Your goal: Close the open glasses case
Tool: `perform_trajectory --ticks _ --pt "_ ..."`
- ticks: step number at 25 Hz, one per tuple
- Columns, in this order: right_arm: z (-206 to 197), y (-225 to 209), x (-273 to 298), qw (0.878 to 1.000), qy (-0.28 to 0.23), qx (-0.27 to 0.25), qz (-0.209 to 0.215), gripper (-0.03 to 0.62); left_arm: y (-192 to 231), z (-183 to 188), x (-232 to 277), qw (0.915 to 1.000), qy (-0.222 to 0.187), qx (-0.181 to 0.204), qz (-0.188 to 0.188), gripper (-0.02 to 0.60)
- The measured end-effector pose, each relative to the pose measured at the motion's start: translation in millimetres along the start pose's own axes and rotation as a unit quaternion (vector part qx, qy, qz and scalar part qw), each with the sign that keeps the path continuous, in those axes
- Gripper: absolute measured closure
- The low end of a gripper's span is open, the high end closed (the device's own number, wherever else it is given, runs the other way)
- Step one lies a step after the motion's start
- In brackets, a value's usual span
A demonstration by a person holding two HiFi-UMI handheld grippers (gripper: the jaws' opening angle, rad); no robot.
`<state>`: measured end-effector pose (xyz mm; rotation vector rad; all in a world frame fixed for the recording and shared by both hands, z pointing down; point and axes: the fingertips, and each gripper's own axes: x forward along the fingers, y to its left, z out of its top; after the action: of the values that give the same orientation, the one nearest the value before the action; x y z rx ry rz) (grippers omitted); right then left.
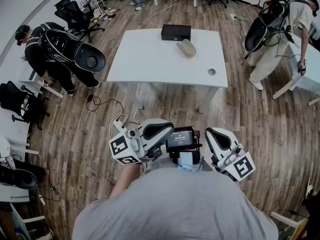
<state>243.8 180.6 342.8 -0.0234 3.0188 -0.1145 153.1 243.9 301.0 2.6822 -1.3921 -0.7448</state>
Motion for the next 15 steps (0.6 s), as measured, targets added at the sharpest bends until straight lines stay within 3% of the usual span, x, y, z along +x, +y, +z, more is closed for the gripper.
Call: perform_trajectory --ticks 15 --pt "1.6 -10.8 8.5 1.0 -0.007 -0.005 -0.004 0.561 9.7 2.0 7.5 0.9999 0.003 0.007 -0.012 0.557"
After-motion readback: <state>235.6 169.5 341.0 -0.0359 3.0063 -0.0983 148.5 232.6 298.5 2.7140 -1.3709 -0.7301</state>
